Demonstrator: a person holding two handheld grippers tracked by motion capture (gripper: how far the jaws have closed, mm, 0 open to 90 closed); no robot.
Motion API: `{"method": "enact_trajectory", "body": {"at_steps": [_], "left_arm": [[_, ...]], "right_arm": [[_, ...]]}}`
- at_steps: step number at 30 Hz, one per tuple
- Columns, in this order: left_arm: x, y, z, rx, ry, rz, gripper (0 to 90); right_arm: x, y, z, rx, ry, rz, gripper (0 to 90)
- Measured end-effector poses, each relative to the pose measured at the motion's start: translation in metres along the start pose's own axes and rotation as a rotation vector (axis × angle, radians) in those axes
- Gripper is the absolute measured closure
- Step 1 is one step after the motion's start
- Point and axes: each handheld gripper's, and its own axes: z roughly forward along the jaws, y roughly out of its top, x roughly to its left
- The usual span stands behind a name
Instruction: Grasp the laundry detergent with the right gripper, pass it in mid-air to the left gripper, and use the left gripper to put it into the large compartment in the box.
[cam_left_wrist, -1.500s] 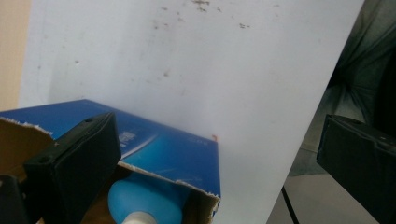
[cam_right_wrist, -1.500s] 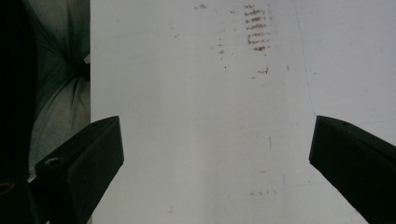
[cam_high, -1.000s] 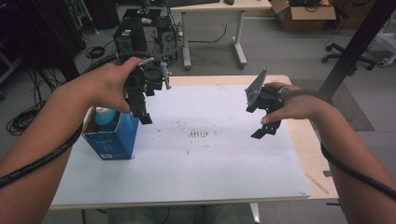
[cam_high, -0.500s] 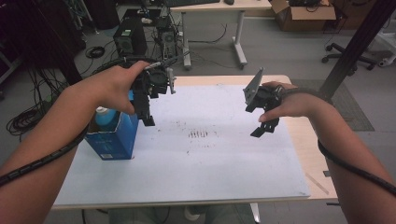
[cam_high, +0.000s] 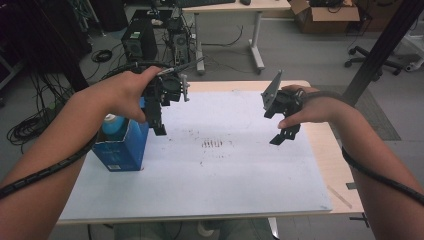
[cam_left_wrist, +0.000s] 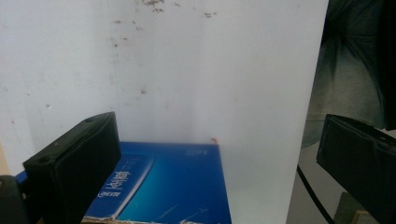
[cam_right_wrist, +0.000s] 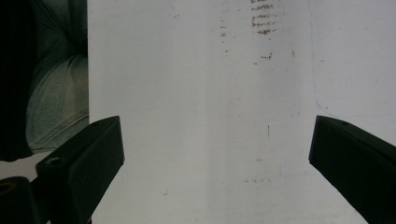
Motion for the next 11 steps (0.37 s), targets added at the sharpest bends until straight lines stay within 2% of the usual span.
{"method": "enact_trajectory", "body": {"at_steps": [8, 11], "left_arm": [[-0.0015, 0.0000, 0.0014, -0.008, 0.005, 0.000, 0.2], [-0.0017, 0.0005, 0.0004, -0.030, -0.007, 0.000, 0.2]], "right_arm": [[0.0014, -0.0007, 0.0015, -0.004, -0.002, 0.004, 3.3], [0.0031, 0.0015, 0.0007, -0.012, 0.008, -0.009, 3.5]]}}
